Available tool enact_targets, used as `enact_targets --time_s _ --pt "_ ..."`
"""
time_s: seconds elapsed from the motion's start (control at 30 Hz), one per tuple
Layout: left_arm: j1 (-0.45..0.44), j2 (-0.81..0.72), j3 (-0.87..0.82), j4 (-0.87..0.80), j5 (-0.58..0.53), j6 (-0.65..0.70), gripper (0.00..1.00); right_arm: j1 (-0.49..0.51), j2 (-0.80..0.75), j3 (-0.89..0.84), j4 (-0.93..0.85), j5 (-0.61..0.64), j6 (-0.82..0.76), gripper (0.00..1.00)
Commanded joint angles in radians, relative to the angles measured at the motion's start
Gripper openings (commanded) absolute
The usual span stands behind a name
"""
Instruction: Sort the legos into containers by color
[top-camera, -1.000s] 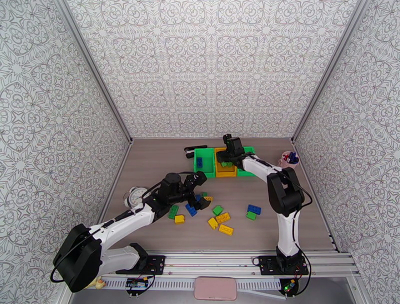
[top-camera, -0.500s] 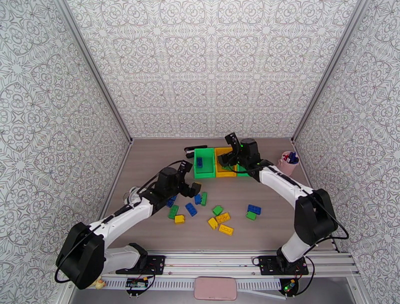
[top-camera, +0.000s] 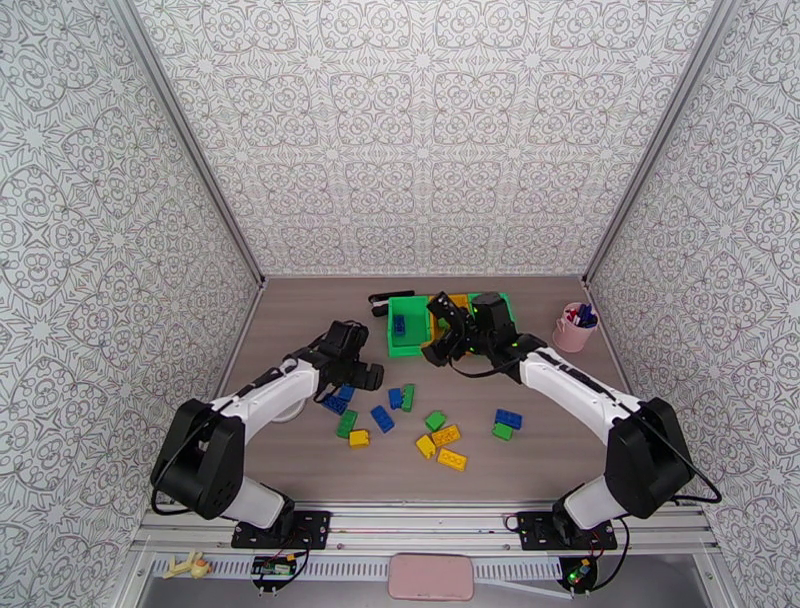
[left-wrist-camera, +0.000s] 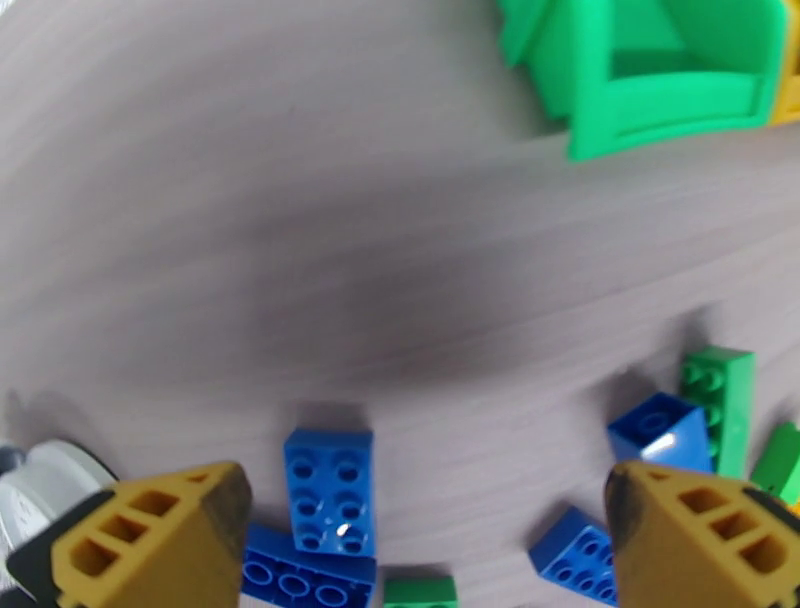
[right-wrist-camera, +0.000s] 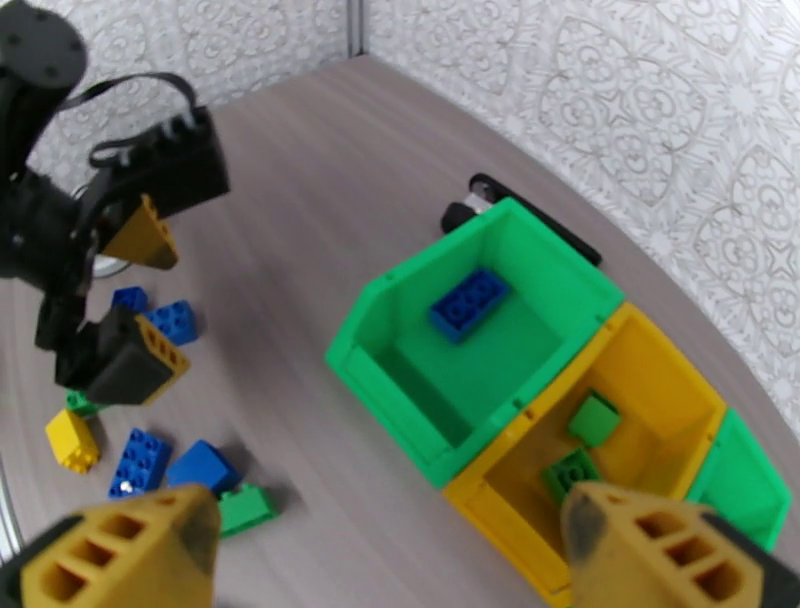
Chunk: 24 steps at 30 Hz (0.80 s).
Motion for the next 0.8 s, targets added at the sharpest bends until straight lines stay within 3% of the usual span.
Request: enact_targets --time_s 0.0,0.3,0.77 --pt "0.010 0.040 0.051 -0.128 -0.044 -0.030 0.93 0.014 0.015 0.010 -0.053 -0.022 -0.037 0.94" --pt "0.016 0.166 0.102 -0.198 -0.037 -0.030 0.83 0.016 0.025 0.018 -0.069 -0.021 -0.037 0.95" --pt "0.019 0.221 0.122 -0.225 -0.061 -0.064 0.47 0.016 0.036 0.003 -0.064 -0.016 -0.034 0.95"
